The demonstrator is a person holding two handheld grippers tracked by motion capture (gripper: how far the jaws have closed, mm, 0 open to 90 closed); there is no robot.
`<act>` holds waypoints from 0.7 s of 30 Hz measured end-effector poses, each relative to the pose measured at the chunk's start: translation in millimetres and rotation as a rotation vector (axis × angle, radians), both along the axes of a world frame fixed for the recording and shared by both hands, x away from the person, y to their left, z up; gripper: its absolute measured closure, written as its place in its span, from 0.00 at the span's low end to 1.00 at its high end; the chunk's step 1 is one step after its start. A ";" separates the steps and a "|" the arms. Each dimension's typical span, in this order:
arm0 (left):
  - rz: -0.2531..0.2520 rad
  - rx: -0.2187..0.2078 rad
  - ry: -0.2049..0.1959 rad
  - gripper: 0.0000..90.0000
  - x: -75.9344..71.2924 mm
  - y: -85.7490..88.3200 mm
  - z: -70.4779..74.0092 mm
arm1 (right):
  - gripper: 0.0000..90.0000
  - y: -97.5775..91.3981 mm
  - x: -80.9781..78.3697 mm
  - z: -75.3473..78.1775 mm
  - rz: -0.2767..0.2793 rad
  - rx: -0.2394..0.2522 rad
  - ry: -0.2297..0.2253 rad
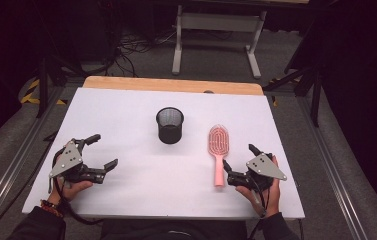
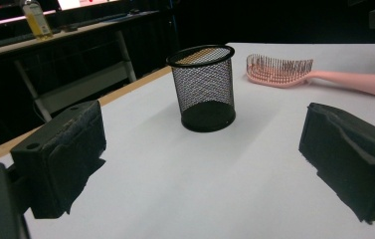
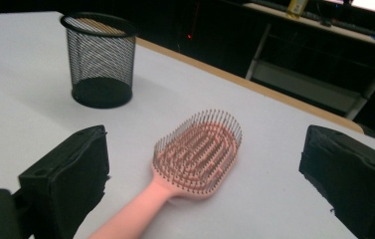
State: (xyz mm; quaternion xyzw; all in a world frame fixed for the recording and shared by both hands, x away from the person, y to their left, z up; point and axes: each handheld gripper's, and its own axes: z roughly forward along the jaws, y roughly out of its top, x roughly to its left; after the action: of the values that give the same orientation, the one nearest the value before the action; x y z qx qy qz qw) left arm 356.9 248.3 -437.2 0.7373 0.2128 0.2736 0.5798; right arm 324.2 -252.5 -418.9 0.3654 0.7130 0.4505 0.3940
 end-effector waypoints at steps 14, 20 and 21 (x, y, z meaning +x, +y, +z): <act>-0.026 0.005 0.012 0.07 1.1 3.0 -4.1 | 0.06 6.4 18.1 9.7 -0.044 -0.023 0.224; -0.033 0.006 0.028 0.07 1.9 1.2 -6.1 | 0.09 14.9 33.7 17.7 -0.032 -0.004 0.439; -0.035 0.006 0.029 0.07 1.9 1.3 -6.0 | 0.10 18.8 37.1 19.0 -0.037 -0.022 0.474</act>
State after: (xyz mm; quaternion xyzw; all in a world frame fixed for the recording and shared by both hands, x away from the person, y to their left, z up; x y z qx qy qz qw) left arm 358.8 249.5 -443.2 0.7466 0.2073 0.2534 0.5791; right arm 361.3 -233.7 -399.9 0.4696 0.7836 0.3369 0.2280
